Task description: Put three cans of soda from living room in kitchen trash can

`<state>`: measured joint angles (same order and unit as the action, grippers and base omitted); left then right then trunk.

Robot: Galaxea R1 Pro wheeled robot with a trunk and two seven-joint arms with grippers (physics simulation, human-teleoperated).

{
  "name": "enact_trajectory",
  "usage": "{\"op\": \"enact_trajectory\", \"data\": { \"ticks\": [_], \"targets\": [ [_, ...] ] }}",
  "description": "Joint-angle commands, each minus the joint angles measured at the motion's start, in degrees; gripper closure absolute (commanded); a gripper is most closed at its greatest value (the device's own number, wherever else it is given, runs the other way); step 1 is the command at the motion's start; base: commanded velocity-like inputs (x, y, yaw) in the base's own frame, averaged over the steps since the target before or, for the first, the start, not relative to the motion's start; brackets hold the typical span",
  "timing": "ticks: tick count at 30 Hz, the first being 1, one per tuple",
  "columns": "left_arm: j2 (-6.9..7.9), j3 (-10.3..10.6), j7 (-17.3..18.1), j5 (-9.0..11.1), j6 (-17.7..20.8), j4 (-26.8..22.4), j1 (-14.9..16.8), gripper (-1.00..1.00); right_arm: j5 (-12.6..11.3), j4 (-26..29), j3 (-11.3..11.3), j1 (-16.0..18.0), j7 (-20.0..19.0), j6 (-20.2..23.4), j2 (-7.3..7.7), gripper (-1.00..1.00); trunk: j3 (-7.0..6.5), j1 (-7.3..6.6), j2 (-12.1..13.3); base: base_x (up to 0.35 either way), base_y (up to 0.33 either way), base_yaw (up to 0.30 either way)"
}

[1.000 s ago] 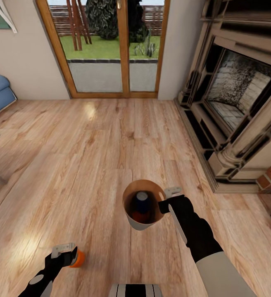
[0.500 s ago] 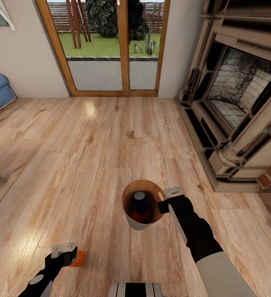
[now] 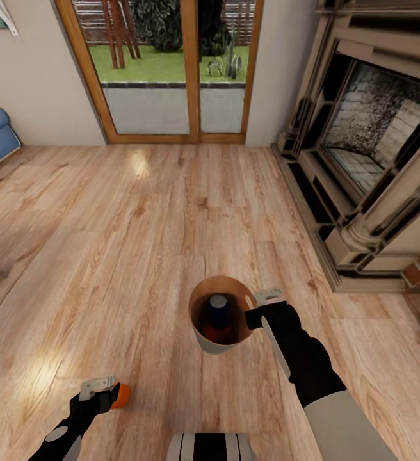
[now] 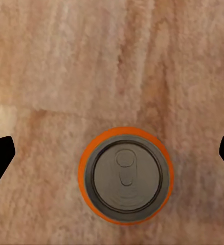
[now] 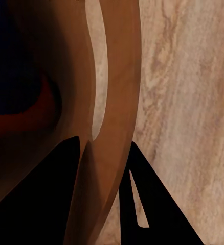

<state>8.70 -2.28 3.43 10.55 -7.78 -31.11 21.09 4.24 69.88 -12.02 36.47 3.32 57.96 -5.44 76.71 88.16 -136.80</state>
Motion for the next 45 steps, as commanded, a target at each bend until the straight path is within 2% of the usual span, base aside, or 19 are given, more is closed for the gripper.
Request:
{"op": "enact_trajectory", "data": {
  "ticks": [1, 6, 19, 24, 27, 33, 38, 42, 45],
  "targets": [
    [0.00, 0.00, 0.00, 0.00, 0.00, 0.00, 0.00, -1.00, -0.81, 0.65, -0.02, -0.10, -0.06, -0.05, -0.01, 1.00, 0.19, 0.22, -0.42, 0.000, 0.000, 0.000],
    [0.00, 0.00, 0.00, 0.00, -0.03, 0.00, 0.00, -1.00, -0.82, 1.27, -0.02, -0.38, -0.06, -0.05, -0.01, 1.00, 0.37, 0.44, -0.82, 0.000, 0.000, 0.000],
    [0.00, 0.00, 0.00, 0.00, -0.01, 0.00, 0.00, -1.00, -0.82, 1.40, -0.02, -0.43, -0.06, -0.05, -0.01, 1.00, 2.35, 2.86, -5.23, 0.000, 0.000, 0.000],
    [0.00, 0.00, 0.00, 0.00, 0.00, 0.00, 0.00, -1.00, -0.82, 1.38, -0.02, -0.48, -0.06, -0.05, -0.01, 1.00, 2.35, 2.86, -5.23, 0.000, 0.000, 0.000],
    [0.00, 0.00, 0.00, 0.00, 0.03, 0.00, 0.00, -1.00, -0.82, 1.39, -0.02, -0.50, -0.06, -0.05, -0.01, 1.00, 2.88, 3.51, -6.43, 0.000, 0.000, 0.000],
    [0.00, 0.00, 0.00, 0.00, 0.04, 0.00, 0.00, -1.00, -0.82, 1.39, -0.02, -0.52, -0.06, -0.05, -0.01, 1.00, 3.11, 3.54, -6.45, 0.000, 0.000, 0.000],
    [0.00, 0.00, 0.00, 0.00, 0.05, 0.00, 0.00, -1.00, -0.82, 1.40, -0.02, -0.52, -0.06, -0.05, -0.01, 1.00, 4.21, 3.67, -6.52, 0.000, 0.000, 0.000],
    [0.00, 0.00, 0.00, 0.00, 0.02, 0.00, 0.00, -1.00, -0.82, 1.40, -0.02, -0.52, -0.06, -0.05, -0.01, 1.00, 4.21, 3.67, -6.52, 0.000, 0.000, 0.000],
    [0.00, 0.00, 0.00, 0.00, 0.04, 0.00, 0.00, -1.00, -0.82, 1.40, -0.02, -0.52, -0.06, -0.05, -0.01, 1.00, 4.88, 3.75, -6.56, 0.000, 0.000, 0.000]
  ]
}}
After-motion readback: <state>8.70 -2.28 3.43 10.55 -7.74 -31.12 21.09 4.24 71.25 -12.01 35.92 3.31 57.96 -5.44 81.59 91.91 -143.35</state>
